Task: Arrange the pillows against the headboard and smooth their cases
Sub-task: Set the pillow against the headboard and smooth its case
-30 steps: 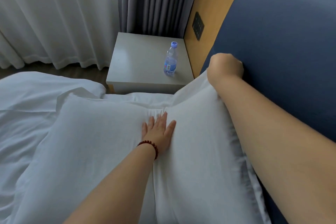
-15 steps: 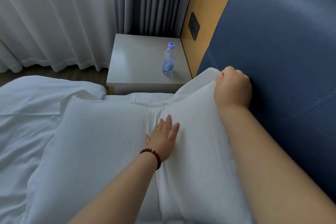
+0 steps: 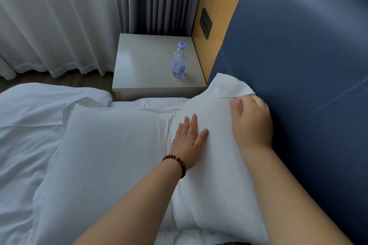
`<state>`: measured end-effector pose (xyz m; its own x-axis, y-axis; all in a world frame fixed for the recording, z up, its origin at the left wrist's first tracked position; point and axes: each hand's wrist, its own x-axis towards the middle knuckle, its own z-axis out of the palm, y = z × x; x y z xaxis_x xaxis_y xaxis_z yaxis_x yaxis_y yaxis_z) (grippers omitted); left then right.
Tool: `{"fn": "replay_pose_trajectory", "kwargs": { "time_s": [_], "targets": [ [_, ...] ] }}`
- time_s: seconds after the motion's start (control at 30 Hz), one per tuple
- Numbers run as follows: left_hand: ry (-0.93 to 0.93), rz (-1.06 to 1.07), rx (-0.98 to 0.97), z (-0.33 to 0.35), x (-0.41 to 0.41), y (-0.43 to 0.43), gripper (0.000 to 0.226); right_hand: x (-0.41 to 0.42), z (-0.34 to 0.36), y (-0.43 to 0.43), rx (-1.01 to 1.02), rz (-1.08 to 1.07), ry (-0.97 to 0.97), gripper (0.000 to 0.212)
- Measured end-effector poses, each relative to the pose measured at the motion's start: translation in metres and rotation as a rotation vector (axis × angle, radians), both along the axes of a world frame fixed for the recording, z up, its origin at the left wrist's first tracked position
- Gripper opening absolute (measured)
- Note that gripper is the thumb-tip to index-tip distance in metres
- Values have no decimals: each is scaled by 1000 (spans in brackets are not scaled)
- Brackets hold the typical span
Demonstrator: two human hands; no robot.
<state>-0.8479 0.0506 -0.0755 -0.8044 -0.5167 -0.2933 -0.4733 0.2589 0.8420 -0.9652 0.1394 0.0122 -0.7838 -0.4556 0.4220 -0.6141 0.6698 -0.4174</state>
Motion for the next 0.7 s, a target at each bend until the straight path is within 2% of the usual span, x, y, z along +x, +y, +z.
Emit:
{"fn": "replay_pose_trajectory", "kwargs": {
  "time_s": [0.13, 0.2, 0.27, 0.3, 0.43, 0.53, 0.6, 0.67, 0.7],
  "targets": [
    [196, 35, -100, 29, -11, -3, 65, 38, -22, 36, 153, 14, -207, 59],
    [288, 76, -36, 54, -34, -6, 54, 45, -26, 49, 92, 26, -233, 60],
    [326, 134, 114, 82, -57, -4, 33, 44, -23, 55, 2, 1, -286, 56],
    [325, 172, 202, 93, -68, -5, 30, 43, -21, 56, -20, -16, -324, 55],
    [298, 401, 470, 115, -102, -27, 19, 45, -20, 57, -46, -16, -360, 54],
    [374, 494, 820, 135, -114, -39, 23, 49, -25, 56, -66, -50, -342, 53],
    [452, 485, 964, 140, -114, -40, 15, 51, -26, 52, -86, -79, -346, 53],
    [545, 392, 916, 140, -109, -39, 22, 52, -26, 49, -90, -79, -360, 53],
    [573, 324, 746, 136, -104, -38, 23, 51, -27, 48, -88, -76, -370, 53]
  ]
}}
